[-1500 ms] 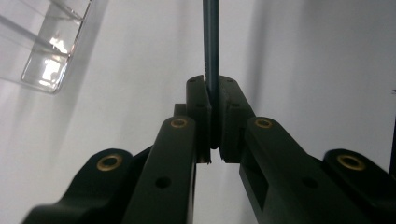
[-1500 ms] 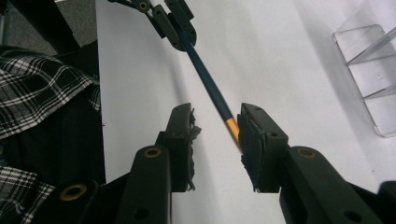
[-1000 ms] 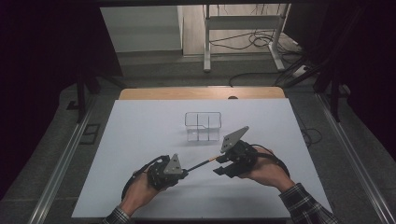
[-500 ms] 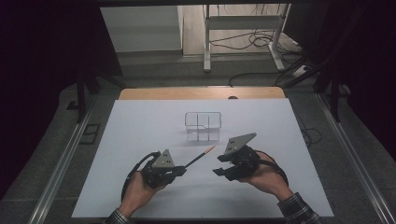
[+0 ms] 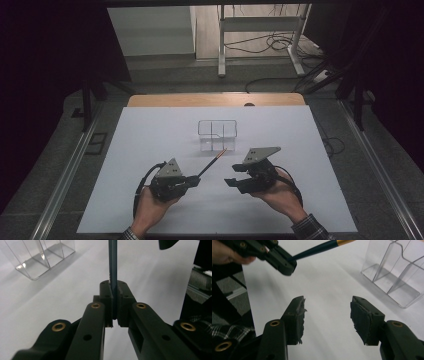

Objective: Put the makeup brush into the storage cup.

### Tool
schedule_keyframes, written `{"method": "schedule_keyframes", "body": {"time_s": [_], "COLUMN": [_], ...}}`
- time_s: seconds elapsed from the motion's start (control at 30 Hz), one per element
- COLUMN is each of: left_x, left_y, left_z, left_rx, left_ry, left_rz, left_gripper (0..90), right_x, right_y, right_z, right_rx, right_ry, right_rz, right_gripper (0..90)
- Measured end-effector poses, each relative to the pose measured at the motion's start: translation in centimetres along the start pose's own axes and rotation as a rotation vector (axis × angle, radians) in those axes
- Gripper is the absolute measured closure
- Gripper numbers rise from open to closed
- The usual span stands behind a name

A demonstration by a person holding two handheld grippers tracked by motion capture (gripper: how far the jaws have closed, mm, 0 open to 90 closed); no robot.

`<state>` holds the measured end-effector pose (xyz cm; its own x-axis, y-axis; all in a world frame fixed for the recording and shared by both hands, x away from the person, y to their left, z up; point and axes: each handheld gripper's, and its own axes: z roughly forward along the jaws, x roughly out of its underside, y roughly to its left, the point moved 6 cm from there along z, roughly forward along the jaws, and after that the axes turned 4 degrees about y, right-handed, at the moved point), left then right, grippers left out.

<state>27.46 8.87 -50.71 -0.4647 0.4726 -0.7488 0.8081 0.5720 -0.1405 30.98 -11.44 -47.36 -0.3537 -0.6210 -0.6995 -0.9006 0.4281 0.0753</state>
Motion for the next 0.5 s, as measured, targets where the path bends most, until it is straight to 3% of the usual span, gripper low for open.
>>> {"method": "schedule_keyframes", "body": {"time_s": [0.27, 0.5], "left_x": [-0.2, -0.4], "left_y": [-1.7, -2.7], "left_z": [0.9, 1.9], "left_rx": [-0.005, -0.006], "left_ry": [-0.060, -0.073], "left_rz": [-0.021, -0.026], "left_gripper": [86.1, 86.1], "right_x": [-0.4, -0.6], "right_y": [0.7, 1.1], "right_z": [0.2, 0.5], "right_rx": [0.001, -0.022], "right_ry": [-0.064, -0.101], "right_rz": [0.047, 0.093], "right_gripper": [45.3, 46.1]}}
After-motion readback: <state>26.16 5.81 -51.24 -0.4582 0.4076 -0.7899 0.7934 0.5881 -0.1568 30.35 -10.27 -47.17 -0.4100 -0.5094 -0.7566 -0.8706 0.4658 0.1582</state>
